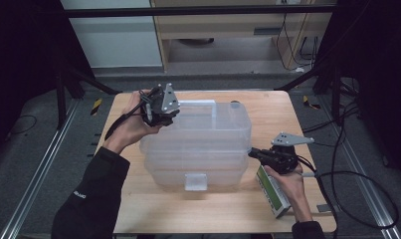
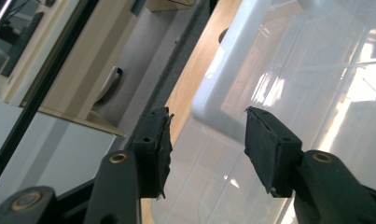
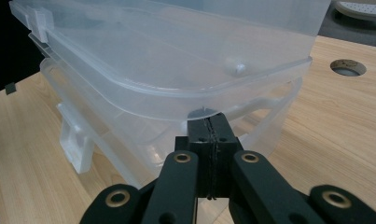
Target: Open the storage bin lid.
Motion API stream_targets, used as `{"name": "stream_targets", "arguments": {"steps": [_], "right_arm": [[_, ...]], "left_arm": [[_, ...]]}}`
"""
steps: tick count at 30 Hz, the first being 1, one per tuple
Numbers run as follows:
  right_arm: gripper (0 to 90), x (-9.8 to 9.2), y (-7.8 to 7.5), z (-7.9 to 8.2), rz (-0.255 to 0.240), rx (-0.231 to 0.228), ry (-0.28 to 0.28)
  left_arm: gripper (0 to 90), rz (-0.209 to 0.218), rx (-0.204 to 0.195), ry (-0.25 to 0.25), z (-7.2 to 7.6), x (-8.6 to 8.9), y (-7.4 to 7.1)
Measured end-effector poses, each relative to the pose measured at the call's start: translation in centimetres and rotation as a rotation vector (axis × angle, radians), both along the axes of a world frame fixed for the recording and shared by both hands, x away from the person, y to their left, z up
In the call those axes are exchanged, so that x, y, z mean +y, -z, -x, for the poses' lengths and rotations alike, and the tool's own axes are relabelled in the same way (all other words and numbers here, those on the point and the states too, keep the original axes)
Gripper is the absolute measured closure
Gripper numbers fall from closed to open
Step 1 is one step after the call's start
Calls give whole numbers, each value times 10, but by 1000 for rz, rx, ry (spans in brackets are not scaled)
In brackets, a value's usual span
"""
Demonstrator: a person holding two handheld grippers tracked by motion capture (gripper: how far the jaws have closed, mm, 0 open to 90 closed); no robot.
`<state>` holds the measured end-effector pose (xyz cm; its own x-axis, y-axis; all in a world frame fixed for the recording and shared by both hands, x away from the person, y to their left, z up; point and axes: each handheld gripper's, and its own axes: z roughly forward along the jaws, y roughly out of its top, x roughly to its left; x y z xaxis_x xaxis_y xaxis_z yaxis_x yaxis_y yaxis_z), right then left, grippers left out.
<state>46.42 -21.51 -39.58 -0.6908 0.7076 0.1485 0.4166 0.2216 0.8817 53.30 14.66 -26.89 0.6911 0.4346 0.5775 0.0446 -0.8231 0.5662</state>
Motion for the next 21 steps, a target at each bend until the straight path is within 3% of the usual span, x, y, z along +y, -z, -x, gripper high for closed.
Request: {"name": "stream_targets", "arguments": {"steps": [5, 13, 17, 21], "right_arm": [[900, 0, 0, 0, 4, 0, 2], [900, 1, 0, 1, 7, 2, 4], [900, 1, 0, 1, 8, 2, 4], [900, 1, 0, 1, 11, 1, 7]], "left_arm": [[485, 50, -6, -48, 9, 19, -3], [505, 213, 9, -142, 18, 57, 1], [524, 277, -3, -206, 22, 74, 5], [533, 314, -9, -254, 27, 86, 11]]}}
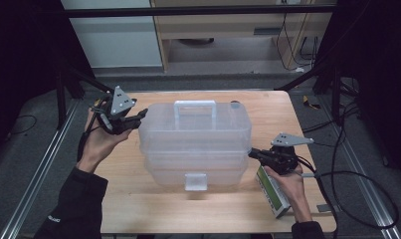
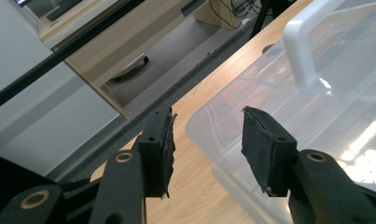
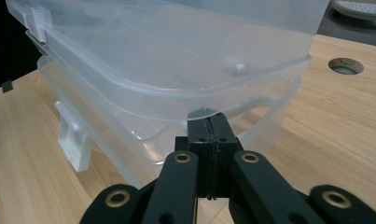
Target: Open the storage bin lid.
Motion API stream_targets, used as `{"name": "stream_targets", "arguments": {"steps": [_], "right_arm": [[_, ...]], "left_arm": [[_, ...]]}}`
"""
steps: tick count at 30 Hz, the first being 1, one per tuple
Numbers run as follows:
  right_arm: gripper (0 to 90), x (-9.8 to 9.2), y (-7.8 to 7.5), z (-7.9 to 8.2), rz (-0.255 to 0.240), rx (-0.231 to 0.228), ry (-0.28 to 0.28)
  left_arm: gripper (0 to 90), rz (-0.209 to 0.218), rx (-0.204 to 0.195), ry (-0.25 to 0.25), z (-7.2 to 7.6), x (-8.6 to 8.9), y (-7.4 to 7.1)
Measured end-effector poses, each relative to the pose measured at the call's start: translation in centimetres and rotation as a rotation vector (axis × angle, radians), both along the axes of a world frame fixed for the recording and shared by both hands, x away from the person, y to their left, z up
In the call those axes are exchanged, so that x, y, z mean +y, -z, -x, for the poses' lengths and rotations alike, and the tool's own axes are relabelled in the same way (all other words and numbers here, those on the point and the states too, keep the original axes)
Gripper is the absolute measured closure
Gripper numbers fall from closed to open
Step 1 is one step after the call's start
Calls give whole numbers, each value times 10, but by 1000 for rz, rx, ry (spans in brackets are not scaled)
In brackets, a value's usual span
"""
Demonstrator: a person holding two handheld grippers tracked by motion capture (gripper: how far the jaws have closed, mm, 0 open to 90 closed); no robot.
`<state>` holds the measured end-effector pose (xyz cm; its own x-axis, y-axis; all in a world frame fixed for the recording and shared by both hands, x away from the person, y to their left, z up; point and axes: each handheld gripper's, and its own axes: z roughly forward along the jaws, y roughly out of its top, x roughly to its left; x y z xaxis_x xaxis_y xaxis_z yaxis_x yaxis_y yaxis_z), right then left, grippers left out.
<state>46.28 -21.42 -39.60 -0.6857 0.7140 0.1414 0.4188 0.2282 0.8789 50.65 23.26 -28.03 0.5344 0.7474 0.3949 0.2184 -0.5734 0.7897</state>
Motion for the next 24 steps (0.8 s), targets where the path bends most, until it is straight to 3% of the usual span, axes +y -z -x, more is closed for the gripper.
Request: {"name": "stream_targets", "arguments": {"steps": [3, 5, 10, 16, 17, 19, 24], "right_arm": [[900, 0, 0, 0, 0, 1, -1], [900, 0, 0, 0, 2, 0, -1], [900, 0, 0, 0, 5, -8, 0], [900, 0, 0, 1, 3, -3, 1], [900, 0, 0, 1, 3, -3, 1], [900, 0, 0, 1, 4, -2, 1], [900, 0, 0, 1, 4, -1, 1]], "left_arm": [[539, 42, -17, -19, 3, 10, 4], [544, 44, -37, -61, 7, 17, 6], [565, 145, -41, -127, 17, 35, 18], [585, 241, -36, -203, 28, 57, 42], [584, 294, -32, -219, 32, 63, 52], [586, 299, -32, -234, 34, 65, 58], [606, 363, -23, -269, 42, 71, 81]]}}
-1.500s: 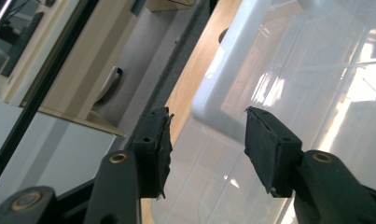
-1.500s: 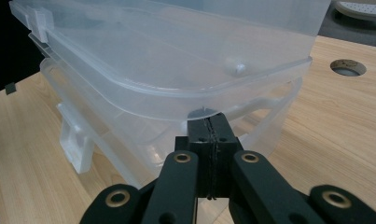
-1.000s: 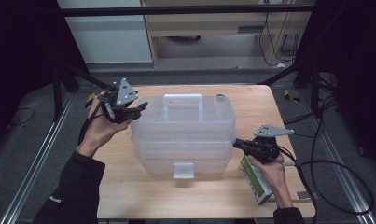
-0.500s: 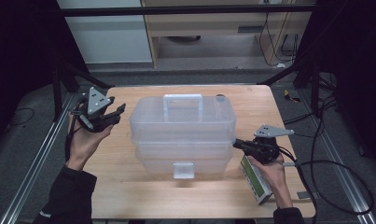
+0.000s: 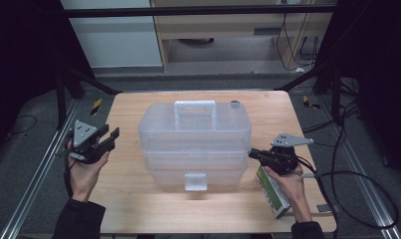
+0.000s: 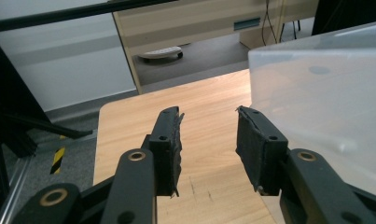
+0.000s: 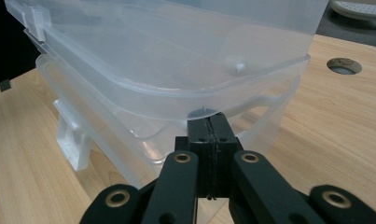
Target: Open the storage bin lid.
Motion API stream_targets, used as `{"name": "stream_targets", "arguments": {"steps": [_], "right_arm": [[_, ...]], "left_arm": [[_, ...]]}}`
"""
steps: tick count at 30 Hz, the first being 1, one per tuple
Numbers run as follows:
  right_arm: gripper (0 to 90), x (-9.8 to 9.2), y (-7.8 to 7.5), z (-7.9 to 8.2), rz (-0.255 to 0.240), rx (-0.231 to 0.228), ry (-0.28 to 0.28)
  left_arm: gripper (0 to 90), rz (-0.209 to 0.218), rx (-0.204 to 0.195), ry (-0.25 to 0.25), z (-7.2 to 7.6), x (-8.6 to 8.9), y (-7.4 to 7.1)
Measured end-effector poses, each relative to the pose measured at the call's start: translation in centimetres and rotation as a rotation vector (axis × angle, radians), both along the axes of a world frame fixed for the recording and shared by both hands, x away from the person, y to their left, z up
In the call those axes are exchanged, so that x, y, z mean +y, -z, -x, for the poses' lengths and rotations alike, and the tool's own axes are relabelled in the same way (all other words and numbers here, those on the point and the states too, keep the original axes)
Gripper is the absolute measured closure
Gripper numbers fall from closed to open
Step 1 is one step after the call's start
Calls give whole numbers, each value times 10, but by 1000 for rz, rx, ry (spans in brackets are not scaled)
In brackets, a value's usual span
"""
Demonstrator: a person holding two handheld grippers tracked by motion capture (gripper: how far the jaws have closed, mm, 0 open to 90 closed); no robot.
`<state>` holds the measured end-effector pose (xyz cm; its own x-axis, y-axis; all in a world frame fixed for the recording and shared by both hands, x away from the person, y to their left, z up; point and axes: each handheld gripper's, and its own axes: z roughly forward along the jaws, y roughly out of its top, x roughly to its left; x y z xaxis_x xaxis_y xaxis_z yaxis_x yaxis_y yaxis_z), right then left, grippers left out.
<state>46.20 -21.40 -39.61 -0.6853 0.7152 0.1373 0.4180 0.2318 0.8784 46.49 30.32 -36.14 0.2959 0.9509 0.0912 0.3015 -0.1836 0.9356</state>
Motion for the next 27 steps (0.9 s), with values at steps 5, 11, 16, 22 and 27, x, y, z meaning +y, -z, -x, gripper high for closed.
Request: {"name": "stream_targets", "arguments": {"steps": [5, 11, 16, 22, 27], "right_arm": [[900, 0, 0, 0, 1, 0, -1], [900, 0, 0, 1, 4, 2, 0], [900, 0, 0, 1, 9, -1, -1], [900, 1, 1, 1, 11, -1, -1], [900, 2, 1, 1, 12, 1, -3]], "left_arm": [[614, 18, 28, 23, 7, 1, 17], [665, 22, 45, 41, 13, -2, 28], [721, 8, 75, 94, 17, -5, 38], [817, 25, 111, 157, 21, -8, 47], [848, 61, 151, 264, 18, -19, 53]]}}
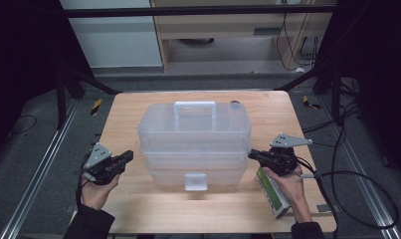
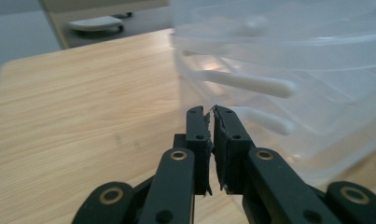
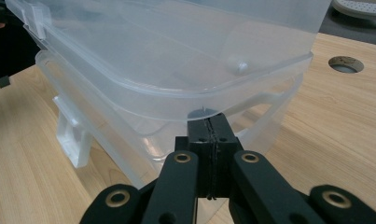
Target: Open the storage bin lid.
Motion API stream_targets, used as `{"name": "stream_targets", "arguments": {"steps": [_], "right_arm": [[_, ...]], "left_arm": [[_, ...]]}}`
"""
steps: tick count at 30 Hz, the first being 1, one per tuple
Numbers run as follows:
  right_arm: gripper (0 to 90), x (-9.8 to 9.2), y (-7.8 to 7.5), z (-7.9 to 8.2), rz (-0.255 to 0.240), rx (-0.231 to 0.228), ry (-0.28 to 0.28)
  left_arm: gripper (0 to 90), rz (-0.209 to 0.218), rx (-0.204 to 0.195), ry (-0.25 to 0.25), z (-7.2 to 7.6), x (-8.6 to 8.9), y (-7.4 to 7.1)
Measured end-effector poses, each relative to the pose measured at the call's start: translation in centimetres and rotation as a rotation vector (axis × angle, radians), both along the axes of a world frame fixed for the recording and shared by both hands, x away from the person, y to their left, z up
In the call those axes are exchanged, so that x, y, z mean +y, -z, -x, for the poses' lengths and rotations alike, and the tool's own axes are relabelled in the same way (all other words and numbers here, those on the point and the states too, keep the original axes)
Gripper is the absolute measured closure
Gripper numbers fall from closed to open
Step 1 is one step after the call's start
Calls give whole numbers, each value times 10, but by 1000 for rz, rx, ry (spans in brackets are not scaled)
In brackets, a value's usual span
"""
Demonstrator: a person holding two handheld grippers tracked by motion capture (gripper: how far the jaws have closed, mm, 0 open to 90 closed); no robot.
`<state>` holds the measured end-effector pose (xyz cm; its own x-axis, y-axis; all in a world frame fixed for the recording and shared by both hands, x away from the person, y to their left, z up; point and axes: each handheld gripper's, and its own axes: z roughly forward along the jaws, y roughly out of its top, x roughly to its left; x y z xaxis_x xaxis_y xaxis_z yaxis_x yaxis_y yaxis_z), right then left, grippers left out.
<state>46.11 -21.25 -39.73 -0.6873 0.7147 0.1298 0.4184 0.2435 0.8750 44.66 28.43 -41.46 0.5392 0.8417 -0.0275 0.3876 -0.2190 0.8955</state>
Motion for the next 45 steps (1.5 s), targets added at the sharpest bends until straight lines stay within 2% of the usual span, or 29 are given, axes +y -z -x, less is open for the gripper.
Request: {"name": "stream_targets", "arguments": {"steps": [2, 6, 16, 24, 34, 39, 45], "right_arm": [[900, 0, 0, 0, 1, 0, -1], [900, 0, 0, 0, 1, 0, -3], [900, 2, 2, -1, 6, 3, -6], [900, 1, -1, -1, -7, -7, 0], [900, 0, -10, -3, -15, -35, 5], [900, -1, -14, -4, -30, -53, 9], [900, -1, -15, -4, -35, -54, 7]], "left_arm": [[861, 3, 0, 34, 0, -4, 1], [876, 19, -14, 70, 1, -9, -2], [881, 29, -45, 106, 4, -17, -10], [872, 36, -57, 109, 2, -21, -13], [866, 45, -87, 89, -2, -21, -20], [864, 46, -96, 76, -7, -23, -24], [856, 37, -103, 77, -8, -26, -23]]}}
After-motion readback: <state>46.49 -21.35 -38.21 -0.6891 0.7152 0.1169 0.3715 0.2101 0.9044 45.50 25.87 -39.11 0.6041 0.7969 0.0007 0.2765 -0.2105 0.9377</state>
